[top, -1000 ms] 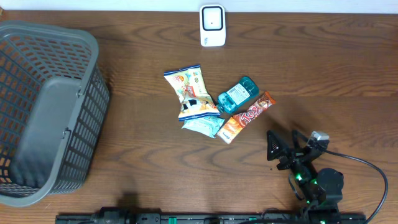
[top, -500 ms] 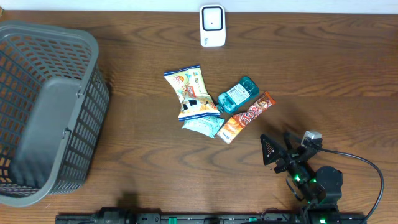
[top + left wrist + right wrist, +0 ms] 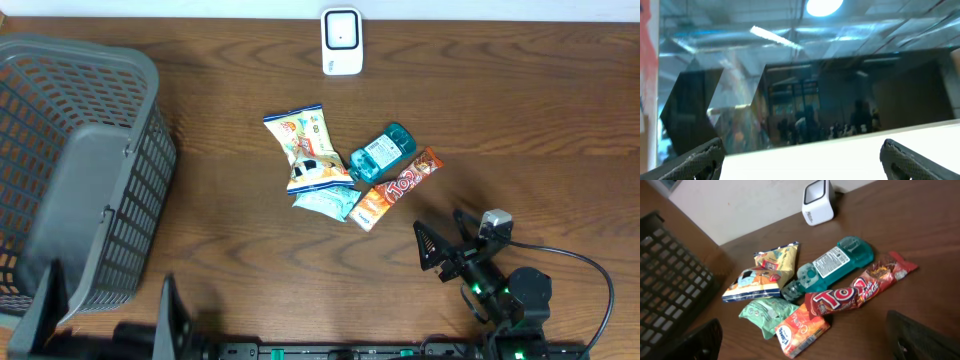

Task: Scan the item barcode
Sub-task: 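Reach the right gripper to the orange box beside the 'TOP' bar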

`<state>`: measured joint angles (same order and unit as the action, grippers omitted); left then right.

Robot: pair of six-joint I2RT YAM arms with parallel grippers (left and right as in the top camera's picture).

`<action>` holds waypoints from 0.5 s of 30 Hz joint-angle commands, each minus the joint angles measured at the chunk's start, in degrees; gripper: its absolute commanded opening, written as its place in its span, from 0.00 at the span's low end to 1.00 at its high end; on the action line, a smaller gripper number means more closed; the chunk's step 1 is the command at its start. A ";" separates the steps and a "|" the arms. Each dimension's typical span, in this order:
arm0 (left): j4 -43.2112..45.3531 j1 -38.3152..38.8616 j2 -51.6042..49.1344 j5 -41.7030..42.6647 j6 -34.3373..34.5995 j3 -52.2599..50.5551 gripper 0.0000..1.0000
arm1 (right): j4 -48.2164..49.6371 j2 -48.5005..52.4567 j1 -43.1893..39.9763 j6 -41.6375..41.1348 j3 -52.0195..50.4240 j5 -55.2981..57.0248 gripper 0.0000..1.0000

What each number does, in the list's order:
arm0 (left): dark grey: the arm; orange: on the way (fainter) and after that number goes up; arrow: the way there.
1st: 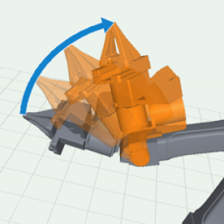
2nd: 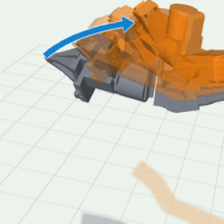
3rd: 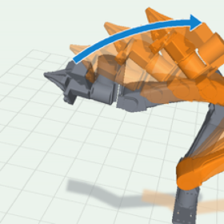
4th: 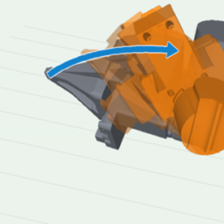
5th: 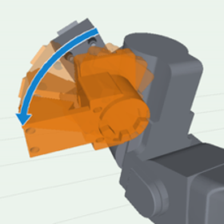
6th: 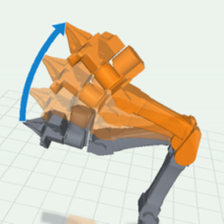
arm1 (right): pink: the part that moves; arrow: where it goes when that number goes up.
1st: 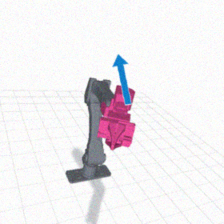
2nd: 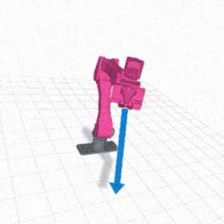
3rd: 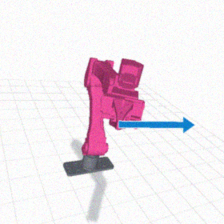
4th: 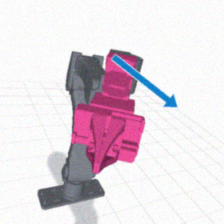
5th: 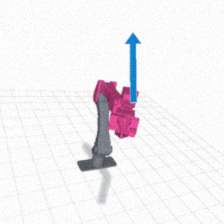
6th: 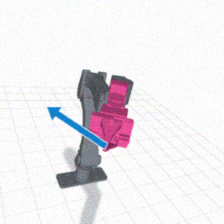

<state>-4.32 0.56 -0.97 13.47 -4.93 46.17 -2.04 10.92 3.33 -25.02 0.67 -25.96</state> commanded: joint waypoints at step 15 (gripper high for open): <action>0.72 0.00 0.81 -5.18 4.81 -10.56 0.99 | -21.84 32.59 2.71 8.09 36.79 1.90 0.99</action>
<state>-3.97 0.56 -0.89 9.87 -1.04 35.33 -20.95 38.74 4.19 -15.70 32.05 -22.61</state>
